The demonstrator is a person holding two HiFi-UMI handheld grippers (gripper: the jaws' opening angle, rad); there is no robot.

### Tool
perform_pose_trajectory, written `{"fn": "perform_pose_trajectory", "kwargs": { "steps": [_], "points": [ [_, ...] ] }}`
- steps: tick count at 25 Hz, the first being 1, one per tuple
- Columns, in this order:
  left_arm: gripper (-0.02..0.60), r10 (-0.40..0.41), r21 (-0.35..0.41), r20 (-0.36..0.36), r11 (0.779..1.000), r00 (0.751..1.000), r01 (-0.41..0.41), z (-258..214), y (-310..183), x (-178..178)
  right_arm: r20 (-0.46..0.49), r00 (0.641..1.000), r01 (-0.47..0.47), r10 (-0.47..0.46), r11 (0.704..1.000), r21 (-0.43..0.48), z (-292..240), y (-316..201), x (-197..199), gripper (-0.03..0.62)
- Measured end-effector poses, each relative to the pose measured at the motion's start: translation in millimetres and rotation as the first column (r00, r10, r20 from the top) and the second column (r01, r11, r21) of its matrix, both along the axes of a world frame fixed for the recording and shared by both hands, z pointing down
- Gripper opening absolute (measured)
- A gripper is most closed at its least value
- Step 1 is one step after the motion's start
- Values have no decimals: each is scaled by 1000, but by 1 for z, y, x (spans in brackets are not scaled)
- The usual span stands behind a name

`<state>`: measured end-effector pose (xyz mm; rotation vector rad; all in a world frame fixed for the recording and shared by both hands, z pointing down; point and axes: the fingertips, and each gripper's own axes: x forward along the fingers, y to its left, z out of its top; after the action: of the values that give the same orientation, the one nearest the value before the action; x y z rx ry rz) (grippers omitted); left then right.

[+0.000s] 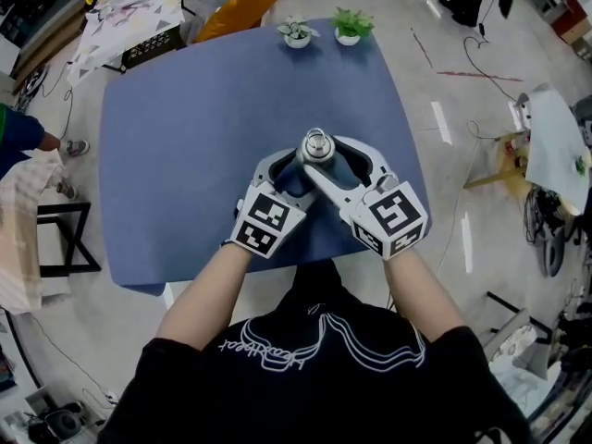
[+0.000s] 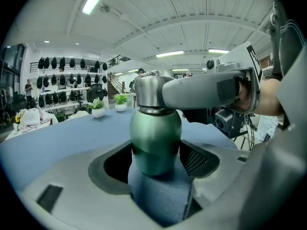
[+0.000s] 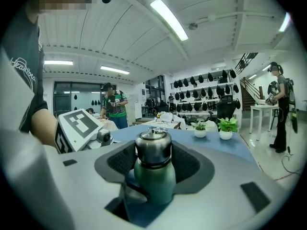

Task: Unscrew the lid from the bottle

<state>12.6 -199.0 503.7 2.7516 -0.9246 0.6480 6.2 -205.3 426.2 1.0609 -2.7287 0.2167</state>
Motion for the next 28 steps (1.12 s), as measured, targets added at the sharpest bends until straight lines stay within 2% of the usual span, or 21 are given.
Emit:
{"fn": "perform_pose_trajectory", "kwargs": {
  "steps": [8, 15, 22, 28],
  "points": [
    [314, 47, -1, -16, 999, 999, -47, -1, 0, -1, -24, 998, 62, -62, 998, -2, 0, -1, -1, 236],
    [316, 190, -18, 1, 982, 982, -190, 1, 1, -2, -54, 978, 198, -200, 979, -38, 3, 1, -4, 235],
    [316, 342, -36, 13, 939, 940, -341, 2, 2, -6, -63, 923, 373, -379, 924, -86, 4, 1, -7, 235],
    [316, 472, -58, 17, 880, 881, -471, 0, 3, -9, -96, 842, 520, -531, 846, -117, 2, 1, -12, 235]
  ]
}}
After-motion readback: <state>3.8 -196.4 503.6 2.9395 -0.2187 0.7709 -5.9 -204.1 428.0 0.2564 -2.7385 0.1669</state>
